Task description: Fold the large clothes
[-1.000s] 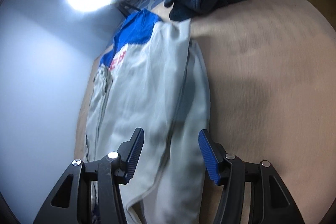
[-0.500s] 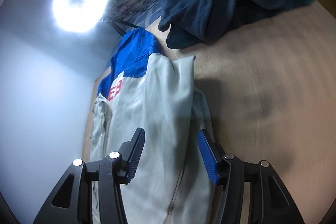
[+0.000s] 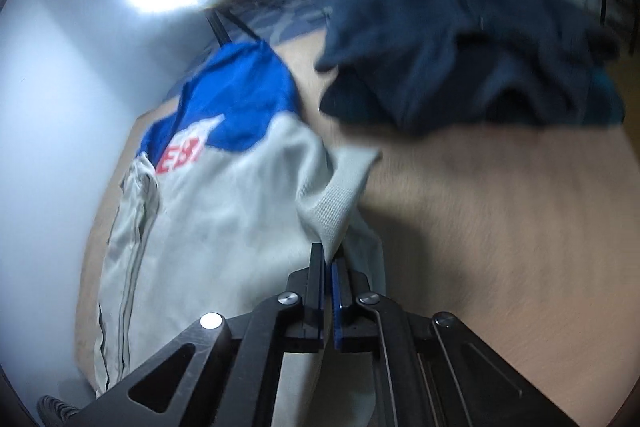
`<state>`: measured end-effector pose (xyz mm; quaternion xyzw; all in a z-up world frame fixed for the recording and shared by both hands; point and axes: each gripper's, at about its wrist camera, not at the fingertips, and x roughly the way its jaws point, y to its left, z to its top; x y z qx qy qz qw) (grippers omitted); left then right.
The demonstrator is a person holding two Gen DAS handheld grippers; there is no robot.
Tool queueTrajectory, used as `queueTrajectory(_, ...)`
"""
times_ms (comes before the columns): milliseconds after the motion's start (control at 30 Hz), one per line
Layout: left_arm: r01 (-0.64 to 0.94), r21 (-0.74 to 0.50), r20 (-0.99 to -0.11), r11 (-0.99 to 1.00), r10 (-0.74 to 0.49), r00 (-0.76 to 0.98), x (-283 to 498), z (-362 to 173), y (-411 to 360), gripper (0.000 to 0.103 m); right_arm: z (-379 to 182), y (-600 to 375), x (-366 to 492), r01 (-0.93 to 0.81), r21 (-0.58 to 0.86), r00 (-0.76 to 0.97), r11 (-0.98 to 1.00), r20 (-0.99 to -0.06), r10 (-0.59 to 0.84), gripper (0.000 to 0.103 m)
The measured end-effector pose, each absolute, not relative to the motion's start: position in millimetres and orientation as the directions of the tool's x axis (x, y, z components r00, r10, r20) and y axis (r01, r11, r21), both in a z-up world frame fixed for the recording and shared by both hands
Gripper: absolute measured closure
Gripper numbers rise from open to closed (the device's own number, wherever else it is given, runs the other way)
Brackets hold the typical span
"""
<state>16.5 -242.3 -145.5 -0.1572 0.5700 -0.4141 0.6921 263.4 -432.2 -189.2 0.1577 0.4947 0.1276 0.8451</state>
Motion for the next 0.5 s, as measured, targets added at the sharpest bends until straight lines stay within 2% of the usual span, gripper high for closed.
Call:
queueTrajectory(200,0.509,-0.645,-0.677,0.57,-0.735,-0.036,13,-154,-300,0.092,-169,-444,277,-0.055,0.335,0.517,0.941,-0.797,0.314,0.103)
queueTrajectory(400,0.574,-0.583,-0.734,0.576,-0.676,-0.068,9,-176,-334,0.092,-206,-451,280,-0.004,0.261,0.467,0.965,-0.853,0.232,0.103)
queueTrajectory(467,0.589,-0.56,-0.756,0.583,-0.65,-0.076,5,-176,-337,0.092,-218,-455,278,0.019,0.255,0.434,0.967,-0.873,0.221,0.099)
queueTrajectory(500,0.591,-0.554,-0.758,0.586,-0.649,-0.066,3,-171,-333,0.089,-220,-460,274,0.043,0.241,0.43,0.969,-0.88,0.2,0.085)
